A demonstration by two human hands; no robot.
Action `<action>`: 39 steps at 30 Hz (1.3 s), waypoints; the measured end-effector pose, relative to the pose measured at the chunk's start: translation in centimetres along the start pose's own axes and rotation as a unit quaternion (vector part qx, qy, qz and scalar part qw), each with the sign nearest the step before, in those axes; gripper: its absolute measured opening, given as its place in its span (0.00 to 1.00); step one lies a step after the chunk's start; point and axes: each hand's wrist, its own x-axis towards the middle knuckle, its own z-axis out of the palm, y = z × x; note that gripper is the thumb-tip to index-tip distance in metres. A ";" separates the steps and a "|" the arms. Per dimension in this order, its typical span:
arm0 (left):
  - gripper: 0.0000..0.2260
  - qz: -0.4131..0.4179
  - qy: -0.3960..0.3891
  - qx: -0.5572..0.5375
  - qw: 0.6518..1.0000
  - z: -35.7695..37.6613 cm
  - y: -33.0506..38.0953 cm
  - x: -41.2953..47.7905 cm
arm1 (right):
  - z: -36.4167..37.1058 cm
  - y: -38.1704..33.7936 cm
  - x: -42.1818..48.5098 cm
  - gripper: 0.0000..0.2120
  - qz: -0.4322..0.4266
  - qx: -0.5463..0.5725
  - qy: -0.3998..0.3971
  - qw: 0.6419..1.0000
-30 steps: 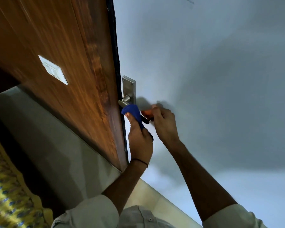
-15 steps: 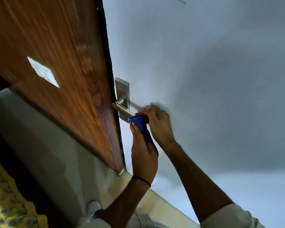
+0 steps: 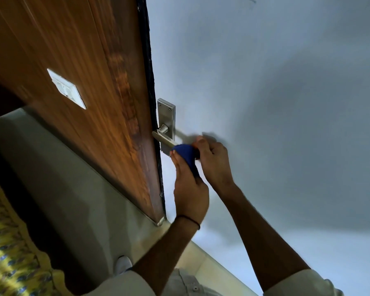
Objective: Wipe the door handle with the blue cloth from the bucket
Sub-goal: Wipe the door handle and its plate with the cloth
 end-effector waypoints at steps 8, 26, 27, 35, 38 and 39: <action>0.36 0.009 -0.020 0.000 1.000 0.1 -0.2 -1.4 | 0.2 -0.1 0.0 0.20 -0.008 -0.003 0.008 1.000; 0.06 -0.261 0.019 -0.399 0.879 -8.7 -1.7 9.6 | -0.4 0.0 -1.2 0.19 -0.033 -0.013 -0.021 0.999; 0.09 -0.257 0.018 -0.429 0.866 -8.6 -1.0 9.0 | -0.4 0.0 -1.2 0.19 -0.035 -0.014 -0.019 0.999; 0.14 -0.245 -0.077 -0.526 0.811 -6.0 -1.1 4.7 | -0.5 0.0 -1.6 0.15 -0.052 -0.022 -0.012 0.998; 0.12 -0.261 -0.016 -0.526 0.810 -6.6 -1.1 6.3 | -0.4 0.7 -1.2 0.16 -0.043 -0.035 -0.011 0.998; 0.11 -0.265 0.012 -0.532 0.804 -6.9 -1.0 6.9 | -0.4 0.9 -1.0 0.17 -0.041 -0.038 -0.011 0.998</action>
